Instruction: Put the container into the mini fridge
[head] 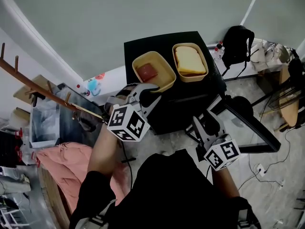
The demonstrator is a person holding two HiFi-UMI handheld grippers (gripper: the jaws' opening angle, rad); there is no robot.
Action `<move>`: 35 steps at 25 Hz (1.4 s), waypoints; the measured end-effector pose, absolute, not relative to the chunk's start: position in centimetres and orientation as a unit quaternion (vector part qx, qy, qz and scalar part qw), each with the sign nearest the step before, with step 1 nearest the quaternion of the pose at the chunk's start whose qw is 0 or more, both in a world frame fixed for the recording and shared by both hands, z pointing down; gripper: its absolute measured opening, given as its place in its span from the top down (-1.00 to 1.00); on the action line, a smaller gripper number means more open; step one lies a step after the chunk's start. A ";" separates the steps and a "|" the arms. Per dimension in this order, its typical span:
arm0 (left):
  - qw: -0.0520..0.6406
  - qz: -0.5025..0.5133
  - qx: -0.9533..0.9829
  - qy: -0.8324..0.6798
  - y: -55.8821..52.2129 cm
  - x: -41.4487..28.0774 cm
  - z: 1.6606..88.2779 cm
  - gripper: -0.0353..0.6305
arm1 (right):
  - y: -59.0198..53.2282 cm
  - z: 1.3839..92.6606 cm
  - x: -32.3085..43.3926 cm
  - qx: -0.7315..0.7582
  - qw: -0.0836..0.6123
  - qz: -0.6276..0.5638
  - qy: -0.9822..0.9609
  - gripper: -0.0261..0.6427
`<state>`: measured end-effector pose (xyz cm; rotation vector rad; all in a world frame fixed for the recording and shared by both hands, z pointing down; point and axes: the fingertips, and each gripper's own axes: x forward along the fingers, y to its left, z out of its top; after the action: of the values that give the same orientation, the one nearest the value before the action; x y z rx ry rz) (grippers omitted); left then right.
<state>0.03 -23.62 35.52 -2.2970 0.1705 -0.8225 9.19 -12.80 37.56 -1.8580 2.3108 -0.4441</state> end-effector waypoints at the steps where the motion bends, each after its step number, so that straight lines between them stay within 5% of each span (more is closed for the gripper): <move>1: 0.340 -0.314 -0.884 0.061 -23.4 0.2 35.5 0.68 | -12.8 37.6 9.1 -0.616 0.070 -0.153 0.770 0.30; 6: 0.333 -0.302 -0.892 0.051 -21.7 0.7 35.3 0.70 | -13.0 37.5 8.0 -0.598 0.056 -0.158 0.783 0.30; 13: 0.318 -0.289 -0.901 0.058 -18.7 -0.1 35.1 0.71 | -14.0 37.3 5.9 -0.500 0.145 -0.304 0.797 0.28; 17: 0.316 -0.276 -0.906 0.060 -16.4 -0.5 34.9 0.71 | -14.9 36.9 4.6 -0.410 0.211 -0.418 0.783 0.04; 23: 0.294 -0.266 -0.917 0.054 -13.7 -1.6 34.3 0.72 | -16.1 36.0 3.3 -0.332 0.272 -0.492 0.757 -0.06; 35: 0.284 -0.254 -0.923 0.047 -9.8 -1.5 34.4 0.76 | -16.4 36.4 1.7 -0.283 0.298 -0.555 0.723 -0.07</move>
<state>-1.52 -9.77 34.39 -2.4709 0.1250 -0.6793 1.65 -16.43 36.36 -0.7525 1.9210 -1.4739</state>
